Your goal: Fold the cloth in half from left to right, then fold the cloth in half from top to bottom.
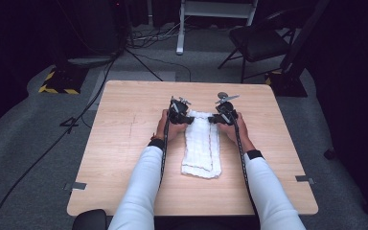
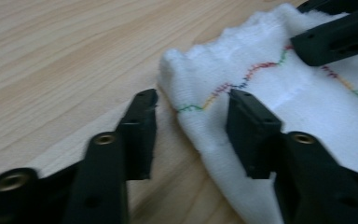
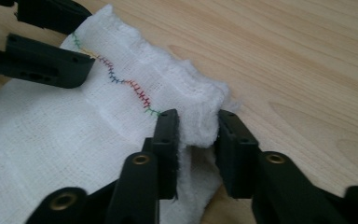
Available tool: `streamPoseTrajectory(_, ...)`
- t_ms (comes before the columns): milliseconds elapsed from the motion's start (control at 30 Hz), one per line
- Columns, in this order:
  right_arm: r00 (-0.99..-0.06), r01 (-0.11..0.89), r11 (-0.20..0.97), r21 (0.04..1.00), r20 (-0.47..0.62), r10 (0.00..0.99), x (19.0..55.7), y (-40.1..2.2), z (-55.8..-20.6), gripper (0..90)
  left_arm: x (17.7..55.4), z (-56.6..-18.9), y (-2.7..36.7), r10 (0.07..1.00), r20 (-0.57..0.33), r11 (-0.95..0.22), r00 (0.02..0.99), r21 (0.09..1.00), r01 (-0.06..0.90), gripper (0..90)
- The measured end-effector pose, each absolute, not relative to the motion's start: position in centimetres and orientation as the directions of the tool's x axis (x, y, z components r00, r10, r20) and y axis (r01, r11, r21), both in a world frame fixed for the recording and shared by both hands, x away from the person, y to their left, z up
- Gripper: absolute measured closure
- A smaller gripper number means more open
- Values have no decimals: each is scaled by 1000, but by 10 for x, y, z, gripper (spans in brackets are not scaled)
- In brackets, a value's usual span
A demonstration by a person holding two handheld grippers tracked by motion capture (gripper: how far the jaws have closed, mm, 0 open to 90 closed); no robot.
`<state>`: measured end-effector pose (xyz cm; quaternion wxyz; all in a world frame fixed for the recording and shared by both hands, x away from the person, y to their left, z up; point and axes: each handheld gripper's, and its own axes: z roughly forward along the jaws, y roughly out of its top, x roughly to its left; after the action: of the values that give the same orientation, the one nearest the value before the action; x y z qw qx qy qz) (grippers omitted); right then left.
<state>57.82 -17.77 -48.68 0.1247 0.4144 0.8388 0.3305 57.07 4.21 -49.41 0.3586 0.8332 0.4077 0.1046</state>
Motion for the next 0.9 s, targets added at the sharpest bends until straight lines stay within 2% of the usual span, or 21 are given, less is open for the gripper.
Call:
streamPoseTrajectory(100,-627,609,445,656,55,777,576,-176,-486,793,570,-494,43,732,-137,-419,667,682,600,751)
streamPoseTrajectory(233,-626,602,433,671,60,777,574,-177,-488,815,569,-493,40,727,-113,-439,677,681,585,823)
streamPoseTrajectory(500,-650,549,424,720,49,758,567,-180,-476,828,563,-477,43,724,-77,-444,686,708,548,844)
streamPoseTrajectory(633,-666,512,435,741,23,745,561,-179,-464,830,556,-458,49,693,-60,-455,718,737,500,845)
streamPoseTrajectory(900,-694,464,435,771,12,719,547,-182,-446,831,541,-447,54,644,-29,-491,764,750,442,844)
